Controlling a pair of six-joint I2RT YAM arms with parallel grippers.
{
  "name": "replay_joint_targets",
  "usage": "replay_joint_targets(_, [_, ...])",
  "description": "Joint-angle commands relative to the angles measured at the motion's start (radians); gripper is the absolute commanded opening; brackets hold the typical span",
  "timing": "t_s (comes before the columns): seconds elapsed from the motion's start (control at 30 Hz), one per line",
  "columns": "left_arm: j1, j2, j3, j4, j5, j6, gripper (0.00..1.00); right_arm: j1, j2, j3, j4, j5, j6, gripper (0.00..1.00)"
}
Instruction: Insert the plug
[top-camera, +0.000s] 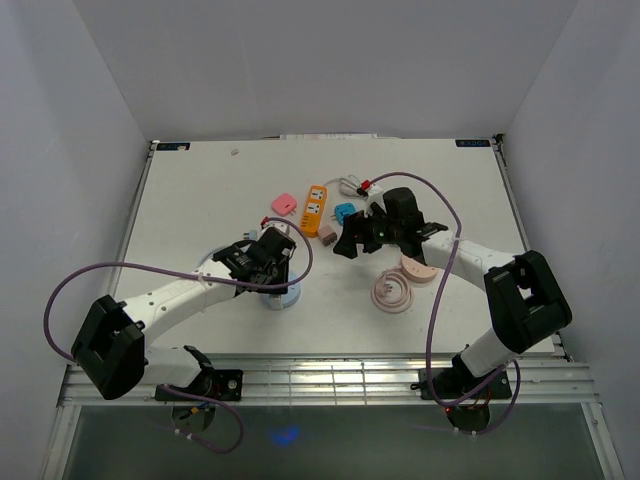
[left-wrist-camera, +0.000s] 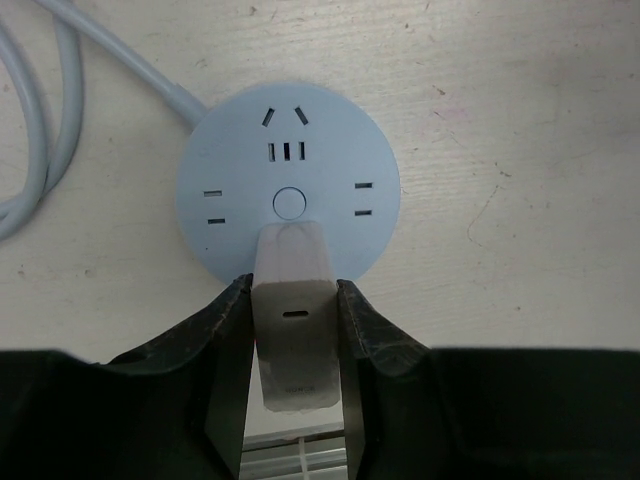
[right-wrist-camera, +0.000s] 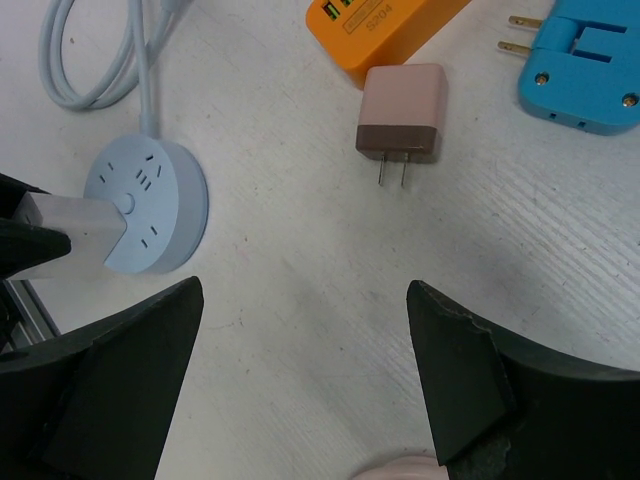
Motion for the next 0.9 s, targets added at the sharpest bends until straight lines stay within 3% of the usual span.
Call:
replay_joint_targets(0.0, [0.002,-0.015,-0.021,0.075,0.064,0.114,0.45,-0.014,-0.041,-0.011,0.042,-0.016,0.010,0.88])
replay_joint_targets(0.5, [0.002,0.064,0.019,0.199,0.323,0.581,0.49,-0.042,-0.059,-0.026,0.050,-0.005,0.022,0.88])
replay_joint_targets(0.6, [0.002,0.124,0.042,0.178,0.426,0.706,0.50,-0.046,-0.061,-0.032,0.056,-0.011,0.027,0.88])
replay_joint_targets(0.87, [0.003,0.207,0.082,0.138,0.398,0.797,0.54,-0.053,-0.065,-0.040,0.067,-0.011,0.033,0.87])
